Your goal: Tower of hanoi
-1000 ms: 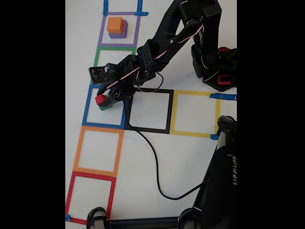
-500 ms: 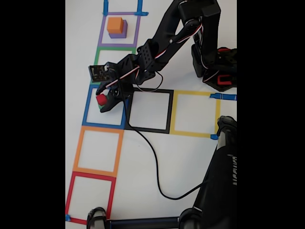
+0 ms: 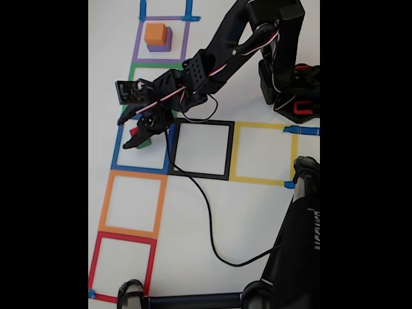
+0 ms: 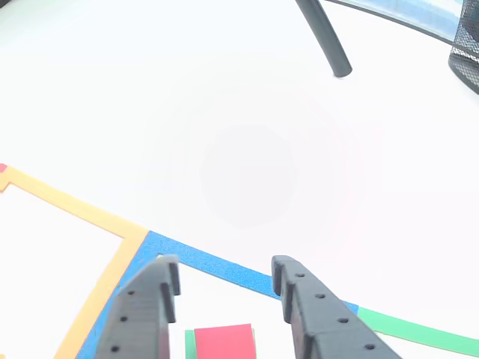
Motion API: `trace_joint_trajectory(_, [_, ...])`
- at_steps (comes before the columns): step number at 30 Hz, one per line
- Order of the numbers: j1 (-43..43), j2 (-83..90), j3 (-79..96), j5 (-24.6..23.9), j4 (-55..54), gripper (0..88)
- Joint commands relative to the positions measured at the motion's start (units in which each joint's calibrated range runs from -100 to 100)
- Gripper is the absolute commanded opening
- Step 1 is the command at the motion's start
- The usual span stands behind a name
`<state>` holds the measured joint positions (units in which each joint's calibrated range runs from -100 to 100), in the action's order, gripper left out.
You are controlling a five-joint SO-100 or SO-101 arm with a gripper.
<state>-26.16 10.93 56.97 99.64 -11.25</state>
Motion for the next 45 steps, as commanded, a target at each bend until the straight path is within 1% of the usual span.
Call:
trace_joint_trajectory(1, [0.6,11.1,-3.3,0.4,10.5,2.7])
trace_joint_trajectory(5, [2.1,18.7,-5.2,0.4,22.1,1.3])
trace_joint_trajectory(9, [4.6,24.7,-10.3,0.4,36.3,1.3])
trace_joint_trajectory(14, [8.6,28.5,-23.4,0.4,56.7,1.2])
trace_joint_trajectory(19, [13.8,30.2,-36.6,0.4,73.8,1.2])
trace_joint_trajectory(26, [18.4,29.2,-55.4,0.4,89.9,1.2])
trace_joint_trajectory(31, [21.0,27.4,-72.0,0.4,102.7,1.2])
trace_joint_trajectory(34, [24.2,25.8,-80.7,0.4,108.9,1.2])
trace_joint_trajectory(36, [27.1,24.9,-84.5,0.4,111.1,1.2])
trace_joint_trajectory(42, [37.1,24.7,-83.2,0.4,110.0,2.3])
trace_joint_trajectory(45, [41.5,24.6,-79.4,0.4,107.2,9.1])
